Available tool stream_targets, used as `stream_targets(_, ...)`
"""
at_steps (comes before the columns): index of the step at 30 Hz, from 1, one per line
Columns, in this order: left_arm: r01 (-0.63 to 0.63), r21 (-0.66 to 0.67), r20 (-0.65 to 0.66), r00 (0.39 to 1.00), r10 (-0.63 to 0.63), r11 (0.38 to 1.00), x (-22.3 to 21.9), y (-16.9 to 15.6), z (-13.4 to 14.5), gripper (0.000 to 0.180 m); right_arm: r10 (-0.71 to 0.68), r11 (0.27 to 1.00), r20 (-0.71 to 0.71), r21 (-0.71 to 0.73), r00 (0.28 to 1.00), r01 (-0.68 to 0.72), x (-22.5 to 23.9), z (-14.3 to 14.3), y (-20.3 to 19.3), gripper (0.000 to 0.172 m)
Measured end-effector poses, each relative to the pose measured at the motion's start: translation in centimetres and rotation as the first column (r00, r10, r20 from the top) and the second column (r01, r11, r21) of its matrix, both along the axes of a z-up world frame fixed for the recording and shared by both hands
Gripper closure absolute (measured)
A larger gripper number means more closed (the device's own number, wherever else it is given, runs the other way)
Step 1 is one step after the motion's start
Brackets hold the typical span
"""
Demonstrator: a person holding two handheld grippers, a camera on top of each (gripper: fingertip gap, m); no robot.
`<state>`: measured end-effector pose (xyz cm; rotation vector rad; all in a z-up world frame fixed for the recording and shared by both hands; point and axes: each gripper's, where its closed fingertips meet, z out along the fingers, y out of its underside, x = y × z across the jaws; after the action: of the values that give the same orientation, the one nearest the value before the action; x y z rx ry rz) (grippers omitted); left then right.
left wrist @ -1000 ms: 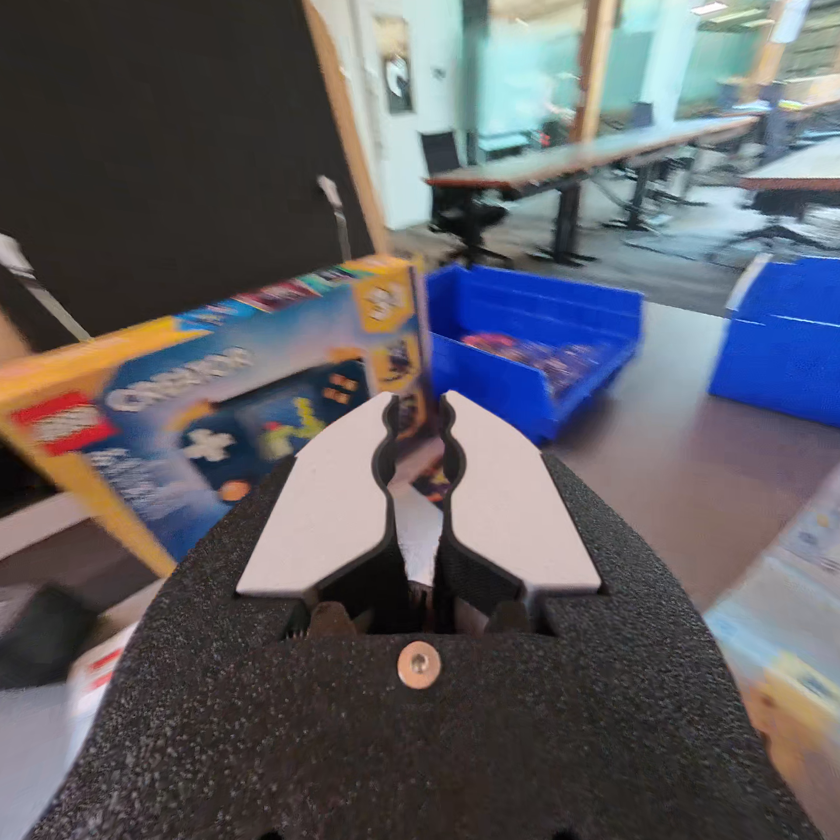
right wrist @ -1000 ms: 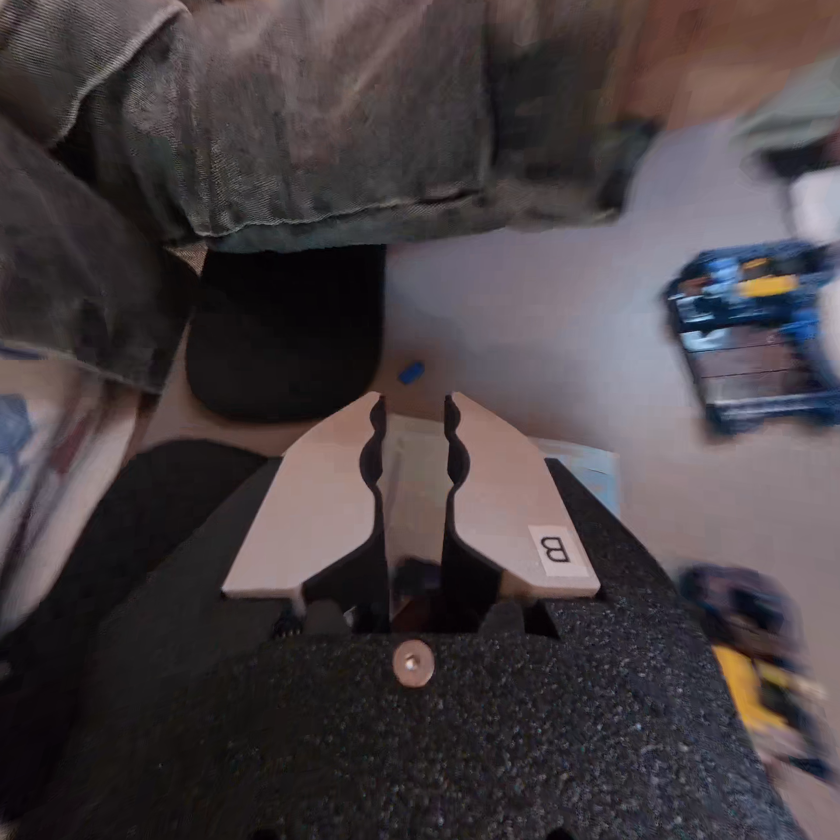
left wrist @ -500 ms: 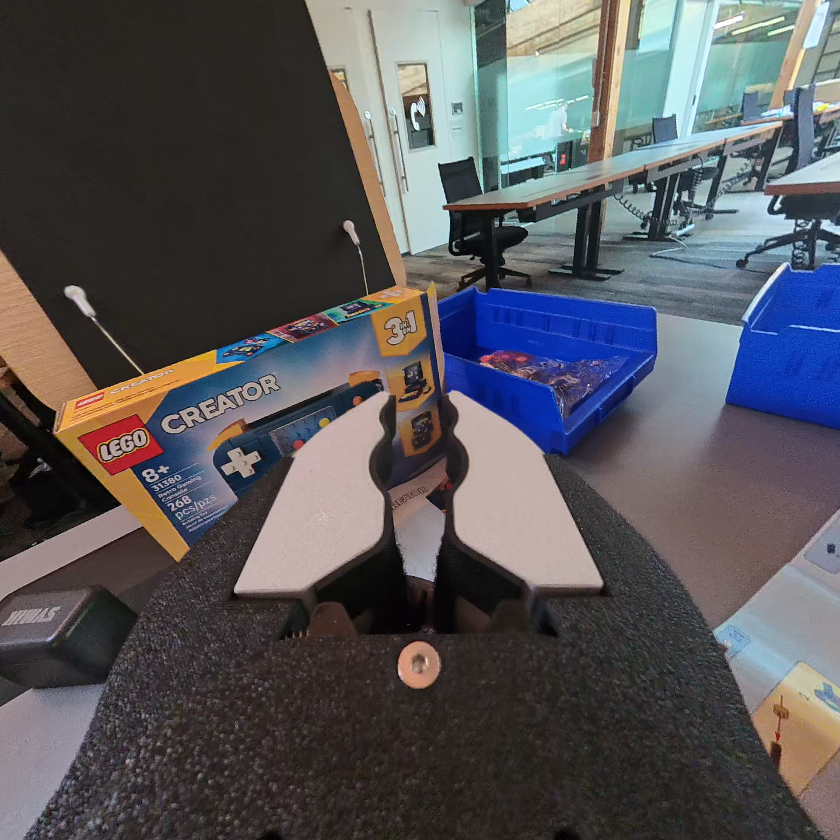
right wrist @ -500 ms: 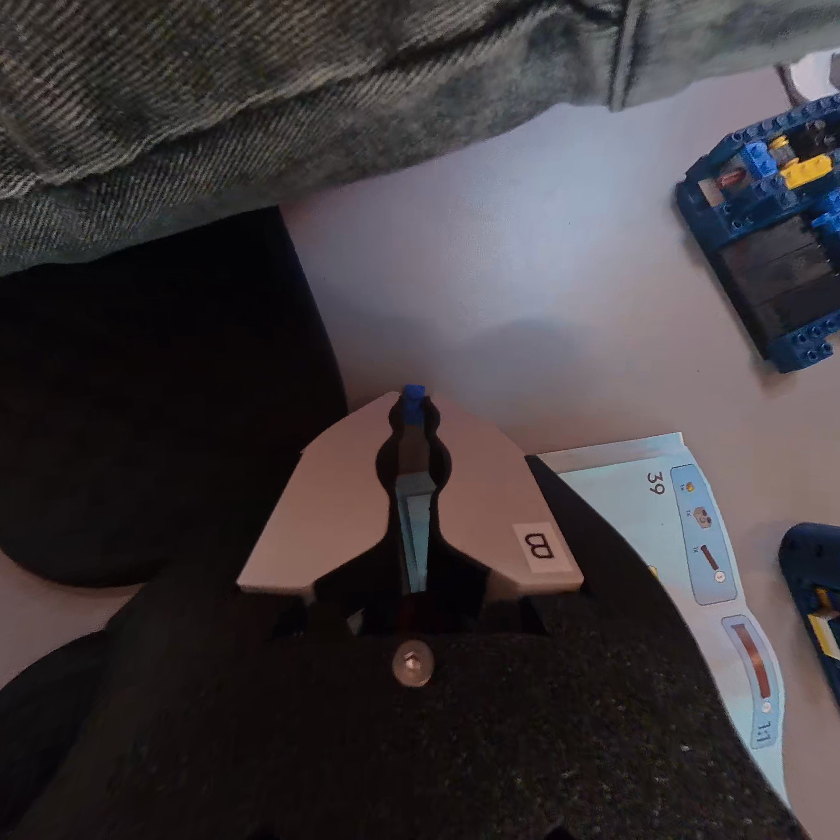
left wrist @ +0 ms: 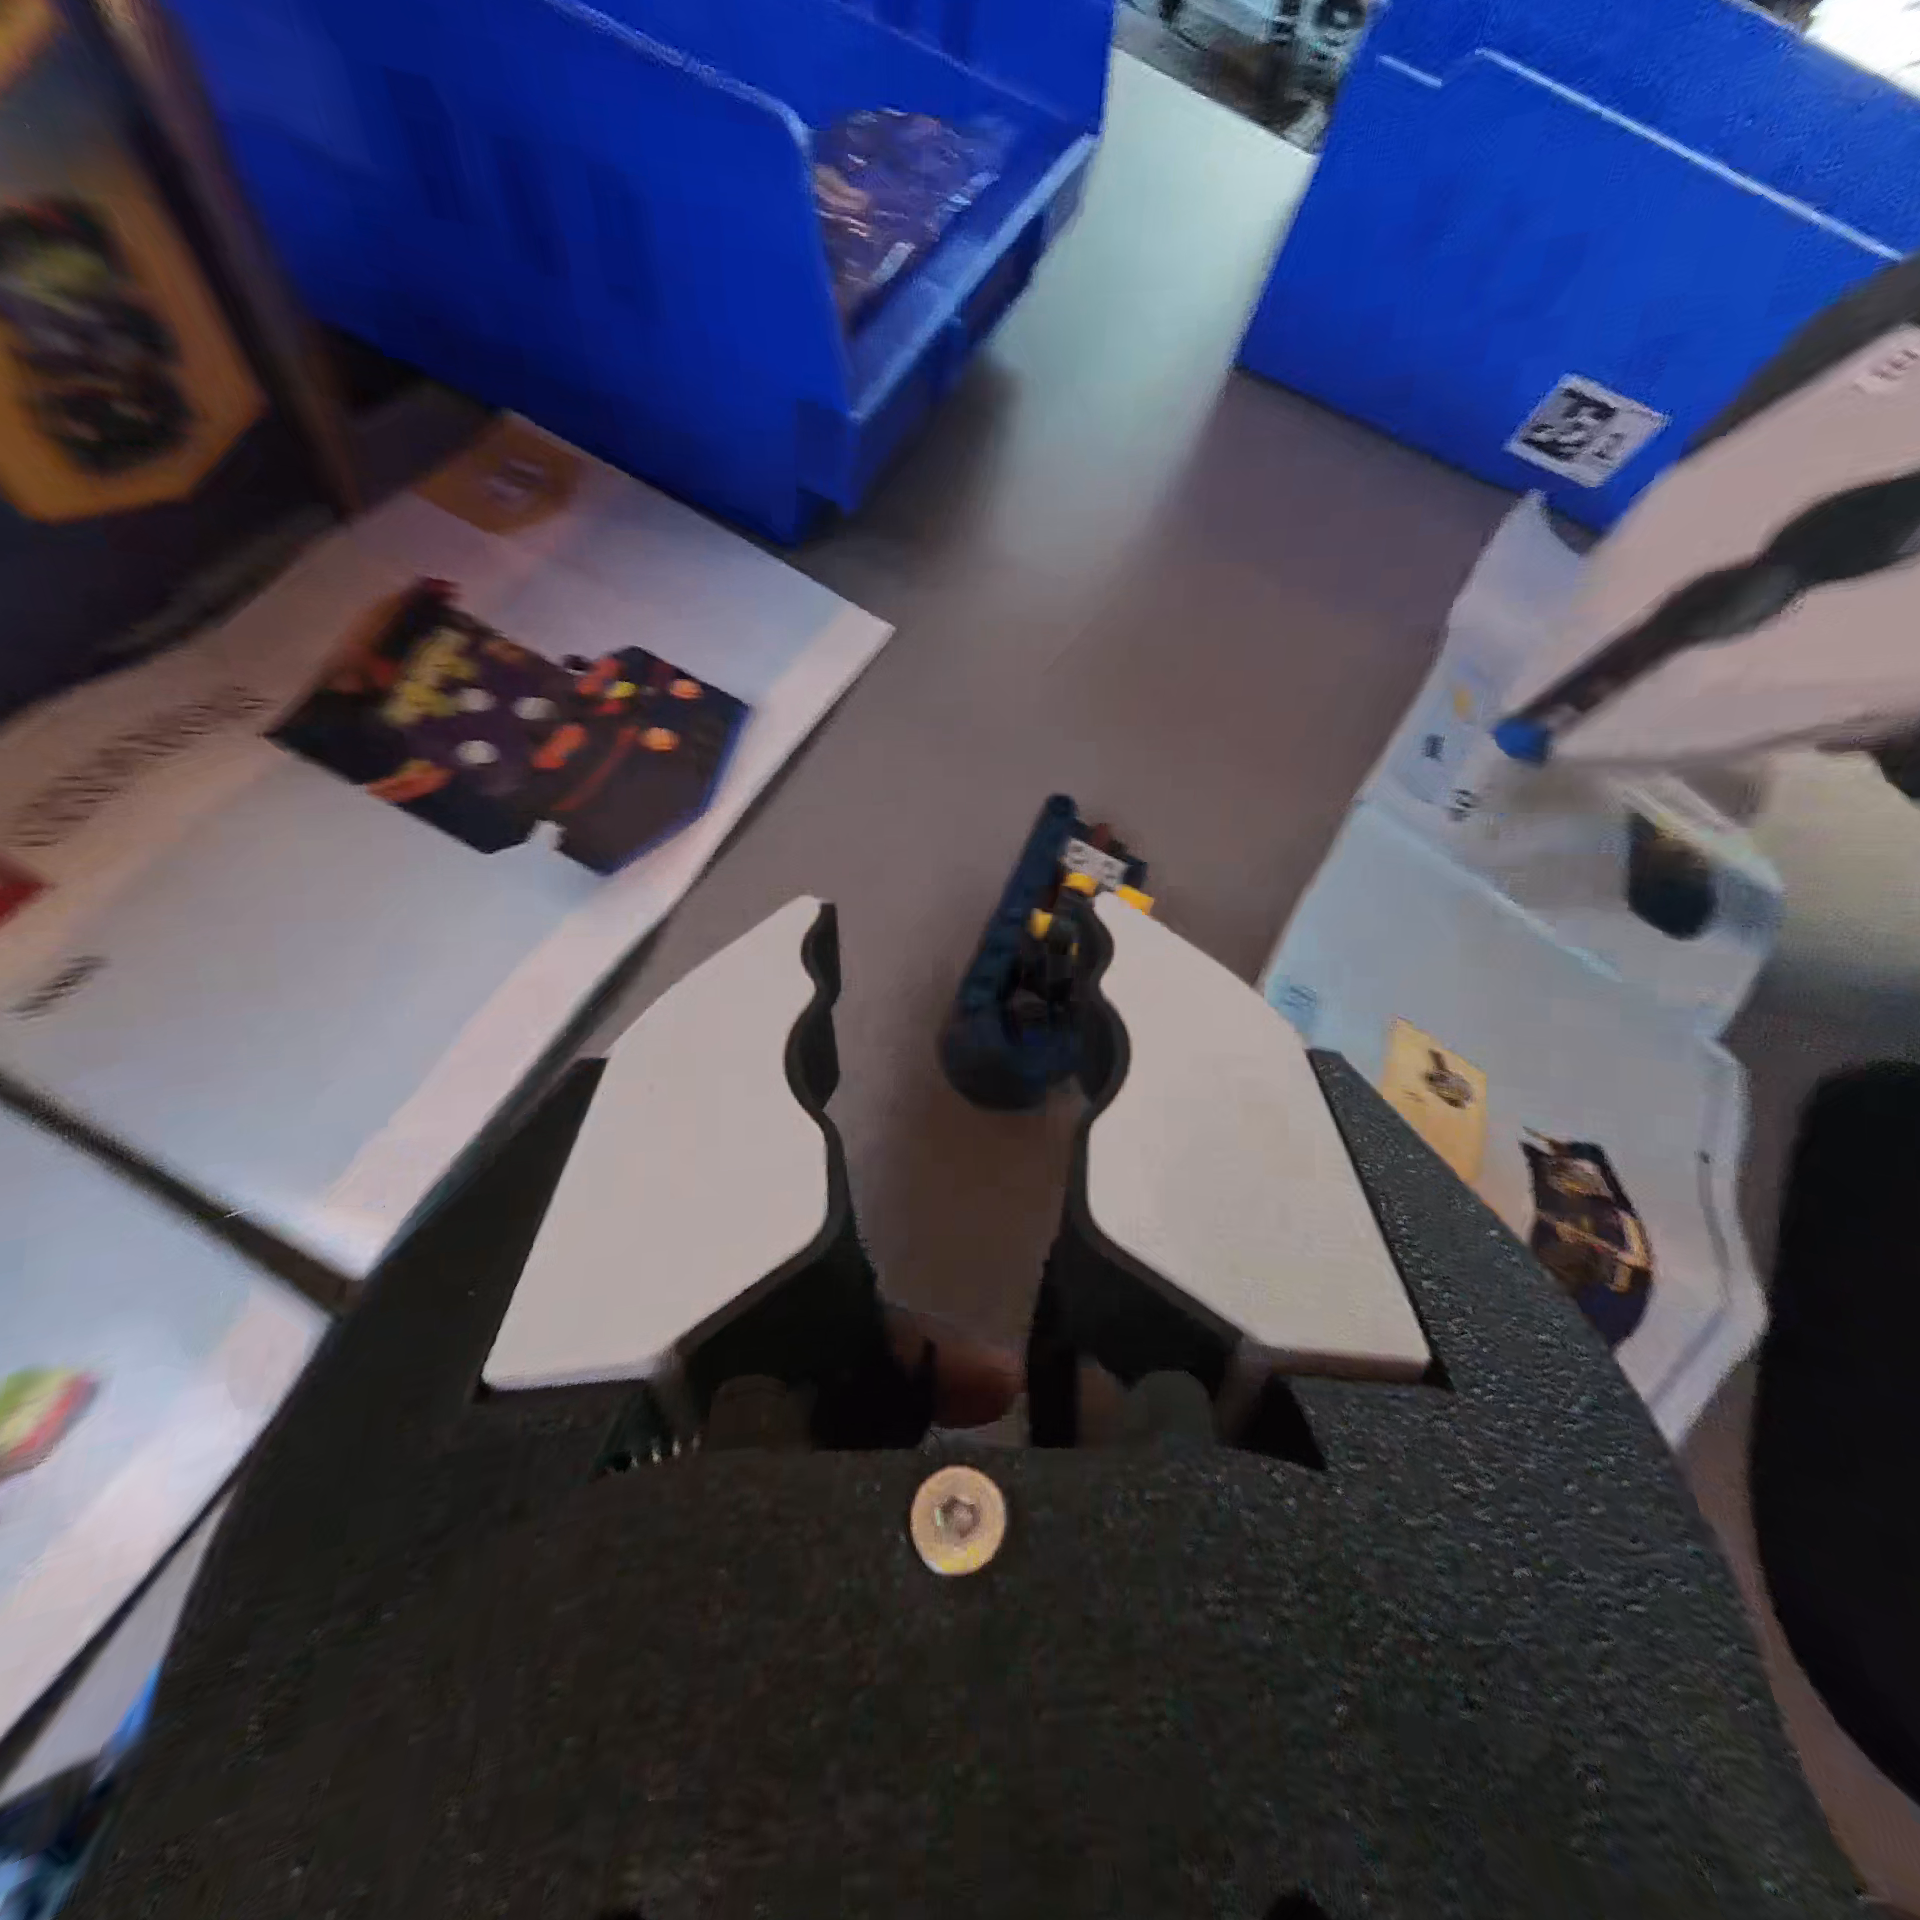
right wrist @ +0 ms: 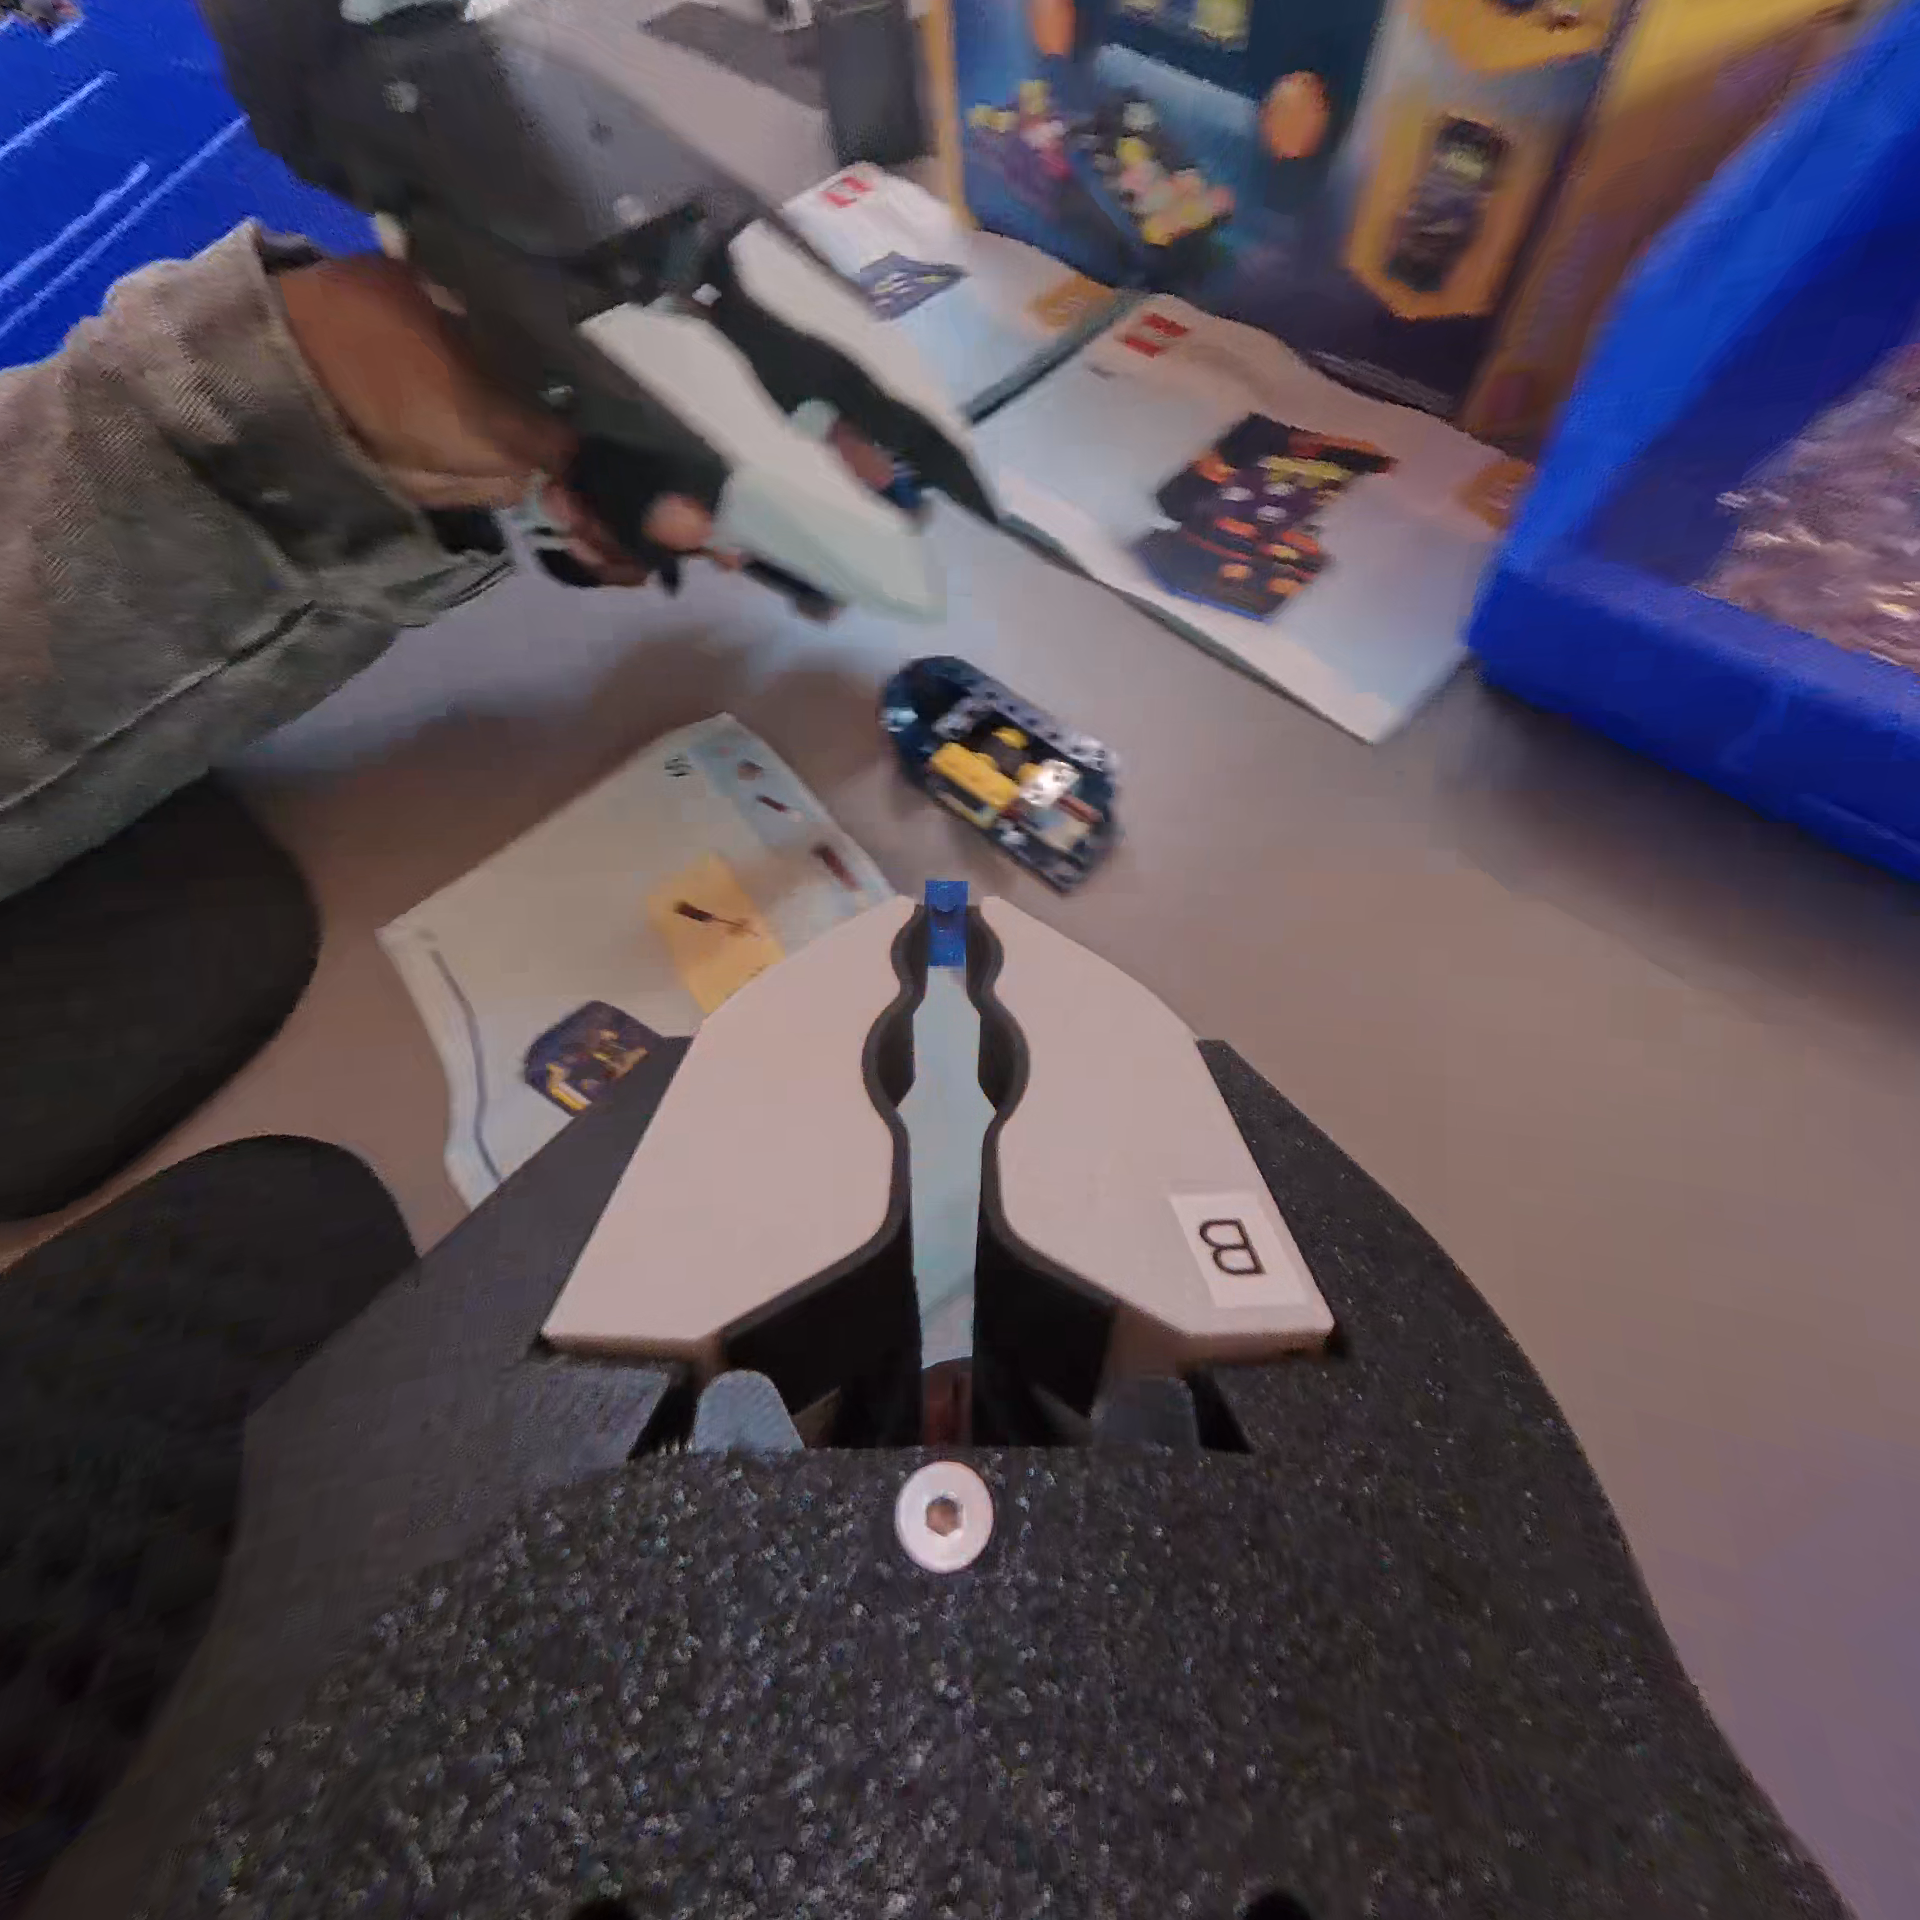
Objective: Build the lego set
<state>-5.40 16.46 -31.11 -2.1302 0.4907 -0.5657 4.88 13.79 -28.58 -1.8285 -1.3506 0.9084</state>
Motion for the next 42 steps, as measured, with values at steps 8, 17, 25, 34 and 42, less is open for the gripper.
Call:
stream_targets(8, 0.171, -0.207, 0.04, 0.985, -0.166, 0.963, 2.7, -2.5, -3.1, 0.133, -0.148, 0.989, -0.11, 0.014, 0.983, 0.15, 6.1, 3.2, 3.9, 0.165)
stream_targets(17, 0.24, -0.296, 0.212, 0.96, -0.182, 0.924, 6.0, -3.7, -3.1, 0.139, -0.145, 0.989, -0.112, -0.017, 0.983, 0.144, 6.7, 2.2, 4.1, 0.165)
stream_targets(25, 0.255, -0.227, 0.232, 0.952, -0.202, 0.94, 6.5, -3.3, -1.9, 0.146, 0.023, 0.999, 0.042, -0.032, 0.999, -0.022, 1.2, -0.4, 3.1, 0.165)
stream_targets(34, 0.208, -0.068, 0.219, 0.957, -0.189, 0.976, 5.4, -1.9, -0.6, 0.155, 0.073, 0.997, 0.267, -0.024, 0.961, -0.069, -2.7, -4.3, 4.2, 0.166)
stream_targets(42, 0.261, -0.085, 0.197, 0.95, -0.24, 0.962, 6.4, -2.2, -1.7, 0.154, 0.041, 0.998, 0.311, 0.039, 0.949, -0.056, -2.8, -4.6, 4.1, 0.166)
